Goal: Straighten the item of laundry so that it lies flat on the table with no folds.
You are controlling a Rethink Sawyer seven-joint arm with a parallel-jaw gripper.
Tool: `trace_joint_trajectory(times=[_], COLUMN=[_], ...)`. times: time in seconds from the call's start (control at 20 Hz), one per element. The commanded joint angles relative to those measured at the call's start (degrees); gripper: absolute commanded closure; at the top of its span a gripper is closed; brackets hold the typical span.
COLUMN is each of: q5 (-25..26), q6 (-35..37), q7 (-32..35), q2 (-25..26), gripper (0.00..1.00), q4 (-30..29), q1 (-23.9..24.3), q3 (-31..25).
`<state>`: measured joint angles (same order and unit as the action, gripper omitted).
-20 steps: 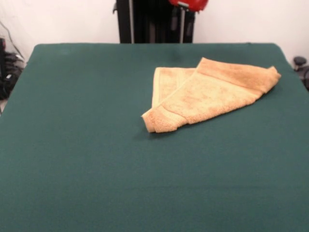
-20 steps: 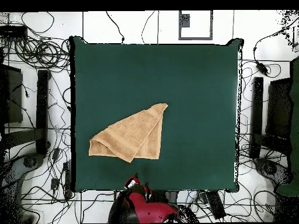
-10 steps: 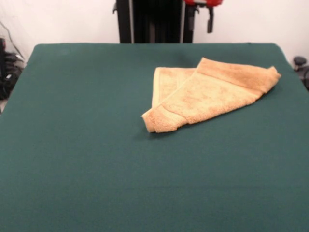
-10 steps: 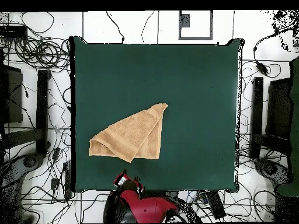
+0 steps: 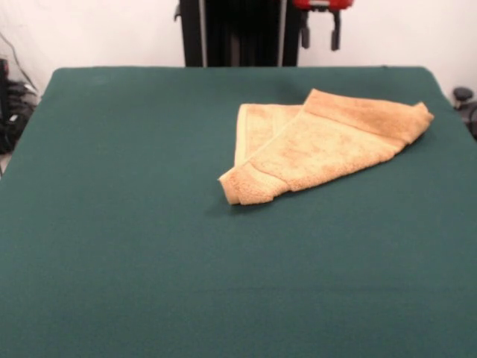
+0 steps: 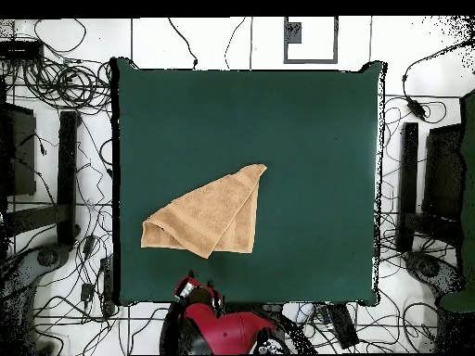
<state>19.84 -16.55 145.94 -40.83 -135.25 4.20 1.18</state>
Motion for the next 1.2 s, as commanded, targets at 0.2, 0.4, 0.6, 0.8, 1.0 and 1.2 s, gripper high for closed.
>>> trace_joint_trajectory(times=[0.2,0.4,0.6,0.8,1.0,1.2], q5=[0.45,0.9,0.99,1.04,1.5,0.46], q6=[-6.21,-4.87,-6.15,-5.98,-8.1,-15.46], q7=[5.12,5.19,4.59,4.25,3.92,3.29], q2=[4.88,3.15,4.87,4.79,8.11,15.58], gripper=[0.0,0.0,0.0,0.0,0.0,0.0], q4=[3.36,2.43,3.8,3.61,4.57,6.98], q1=[-4.18,-3.39,-3.99,-4.01,-4.16,-7.19], q3=[-3.39,-4.15,-3.41,-2.56,-0.84,3.91])
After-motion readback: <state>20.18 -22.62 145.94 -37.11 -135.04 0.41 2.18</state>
